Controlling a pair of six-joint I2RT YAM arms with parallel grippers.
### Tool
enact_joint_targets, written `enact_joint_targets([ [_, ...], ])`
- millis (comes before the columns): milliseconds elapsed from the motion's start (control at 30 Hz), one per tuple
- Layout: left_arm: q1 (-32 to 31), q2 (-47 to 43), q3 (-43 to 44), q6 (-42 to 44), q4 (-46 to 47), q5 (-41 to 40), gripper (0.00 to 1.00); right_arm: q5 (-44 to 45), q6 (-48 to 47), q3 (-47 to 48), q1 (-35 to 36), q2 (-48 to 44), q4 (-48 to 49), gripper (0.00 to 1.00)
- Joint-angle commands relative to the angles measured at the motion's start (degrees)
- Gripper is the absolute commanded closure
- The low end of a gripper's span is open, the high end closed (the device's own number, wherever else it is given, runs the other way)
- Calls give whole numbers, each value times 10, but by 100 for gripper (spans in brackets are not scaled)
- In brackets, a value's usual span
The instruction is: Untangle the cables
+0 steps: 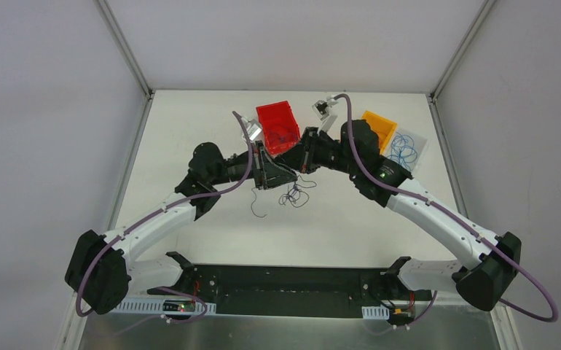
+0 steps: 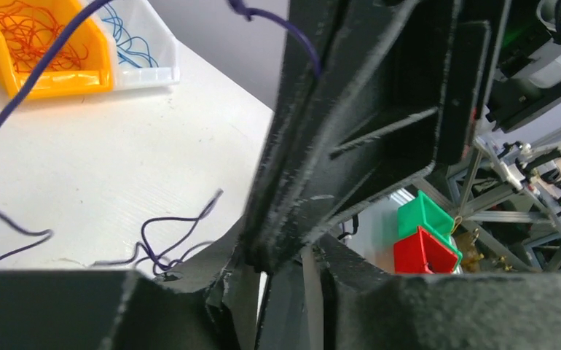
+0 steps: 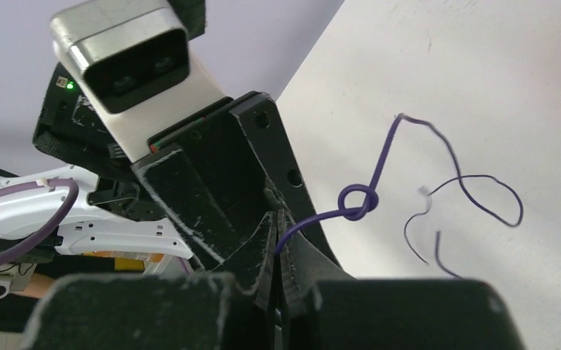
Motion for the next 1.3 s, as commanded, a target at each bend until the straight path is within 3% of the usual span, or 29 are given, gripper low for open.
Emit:
enact_joint_targets([
  [0, -6, 16, 22, 4, 33, 16, 84, -11, 10, 31, 0, -8, 13, 100],
  [67, -6, 22, 30, 8, 19, 13, 100, -9, 9, 32, 0, -10, 9, 100],
  [133, -6, 22, 36, 15, 3, 4, 100, -2, 3, 33, 1, -15, 6, 95],
  [200, -6, 12, 33, 24, -6, -14, 100, 10, -12, 34, 0, -24, -19, 69],
  [267, -6, -1, 33, 35, -22, -32, 100, 26, -30, 27, -1, -39, -40, 53],
  [433, -6, -15, 46, 57, -68, -53, 100, 69, -58, -10, -6, -86, -75, 44],
  [533, -6, -17, 52, 58, -76, -58, 100, 87, -70, -37, -10, -116, -90, 24],
  [600, -6, -18, 56, 58, -81, -67, 100, 103, -76, -60, -14, -140, -98, 16],
  [767, -6, -25, 72, 51, -108, -111, 100, 77, -106, -133, -17, -185, -89, 19],
  [933, -6, -25, 95, 32, -111, -101, 100, 27, -121, -193, -16, -181, -42, 22],
  [1067, -6, -24, 104, 25, -113, -96, 100, 17, -119, -213, -16, -165, -3, 30],
  [1267, -6, -22, 114, 21, -114, -92, 100, 27, -119, -211, -16, -135, 30, 30],
])
